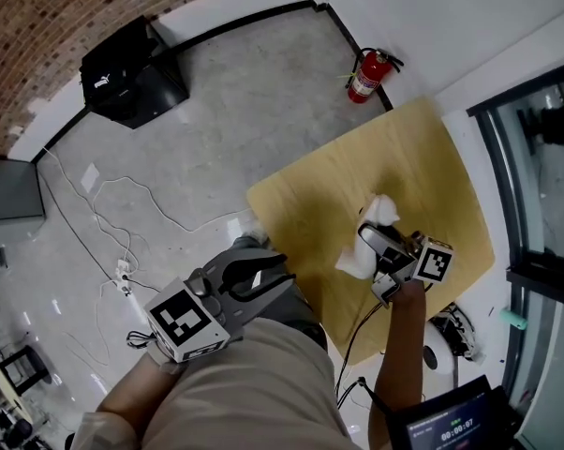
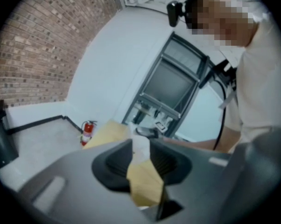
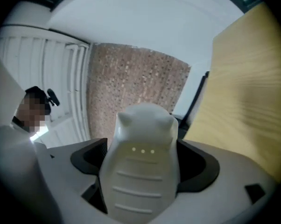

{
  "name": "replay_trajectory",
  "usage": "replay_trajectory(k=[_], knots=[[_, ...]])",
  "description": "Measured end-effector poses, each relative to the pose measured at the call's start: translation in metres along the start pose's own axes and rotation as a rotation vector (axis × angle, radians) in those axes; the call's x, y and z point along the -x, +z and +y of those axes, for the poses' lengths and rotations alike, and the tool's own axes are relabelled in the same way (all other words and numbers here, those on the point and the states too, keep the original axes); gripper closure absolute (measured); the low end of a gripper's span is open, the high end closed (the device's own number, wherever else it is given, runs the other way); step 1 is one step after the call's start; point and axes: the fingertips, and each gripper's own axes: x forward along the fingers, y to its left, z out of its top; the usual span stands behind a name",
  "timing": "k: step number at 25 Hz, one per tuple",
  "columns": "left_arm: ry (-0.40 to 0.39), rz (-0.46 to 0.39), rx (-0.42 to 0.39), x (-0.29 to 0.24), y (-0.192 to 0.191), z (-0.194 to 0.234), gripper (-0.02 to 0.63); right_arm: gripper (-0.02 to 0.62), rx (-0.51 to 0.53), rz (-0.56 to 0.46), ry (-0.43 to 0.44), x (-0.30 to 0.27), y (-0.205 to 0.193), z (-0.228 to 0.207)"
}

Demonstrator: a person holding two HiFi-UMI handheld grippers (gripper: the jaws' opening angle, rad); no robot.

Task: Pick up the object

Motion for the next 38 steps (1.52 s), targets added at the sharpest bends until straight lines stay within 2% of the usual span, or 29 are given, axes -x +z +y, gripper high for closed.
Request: replay_trajectory(k=[2, 4, 7, 9, 11, 14, 16, 20, 23, 25, 27, 32, 38], knots=[[-0.016, -0.018, 0.005, 0.002, 0.009, 0.002, 0.506, 0.127, -0.002, -0.029, 0.133, -0.01, 0.002, 0.035], [-0.026, -0.018, -0.017, 0.001, 0.019, 0.003, 0.506, 0.127, 0.0, -0.055, 0.213, -0.019, 0.005, 0.062], [-0.062, 0.002, -0.072, -0.01, 0.028, -0.004, 0.501, 0.127, 0.024, -0.091, 0.27, -0.024, 0.01, 0.09], [-0.115, 0.025, -0.116, -0.019, 0.031, -0.014, 0.486, 0.127, 0.04, -0.124, 0.292, -0.021, 0.012, 0.102], [-0.207, 0.059, -0.21, -0.017, 0.034, -0.029, 0.479, 0.127, 0.027, -0.168, 0.326, -0.02, 0.012, 0.12], [-0.375, 0.152, -0.466, 0.006, 0.031, -0.053, 0.456, 0.127, -0.02, -0.233, 0.389, -0.022, 0.007, 0.155], [-0.452, 0.19, -0.589, 0.012, 0.031, -0.061, 0.432, 0.127, -0.031, -0.243, 0.383, -0.021, 0.005, 0.164], [-0.569, 0.171, -0.683, 0.007, 0.044, -0.074, 0.39, 0.127, -0.09, -0.259, 0.352, -0.017, 0.001, 0.168], [-0.665, 0.199, -0.802, -0.004, 0.043, -0.086, 0.39, 0.127, -0.137, -0.32, 0.357, -0.012, 0.008, 0.179], [-0.706, 0.182, -0.868, -0.007, 0.046, -0.095, 0.391, 0.127, -0.135, -0.365, 0.352, -0.004, 0.014, 0.188], [-0.766, 0.158, -0.895, -0.007, 0.051, -0.104, 0.432, 0.127, -0.111, -0.398, 0.336, 0.007, 0.018, 0.196], [-0.902, 0.132, -0.935, -0.008, 0.06, -0.108, 0.437, 0.127, -0.052, -0.506, 0.286, 0.024, 0.028, 0.205], [-1.025, 0.175, -0.918, -0.029, 0.059, -0.118, 0.433, 0.127, -0.035, -0.608, 0.25, 0.055, 0.031, 0.195]])
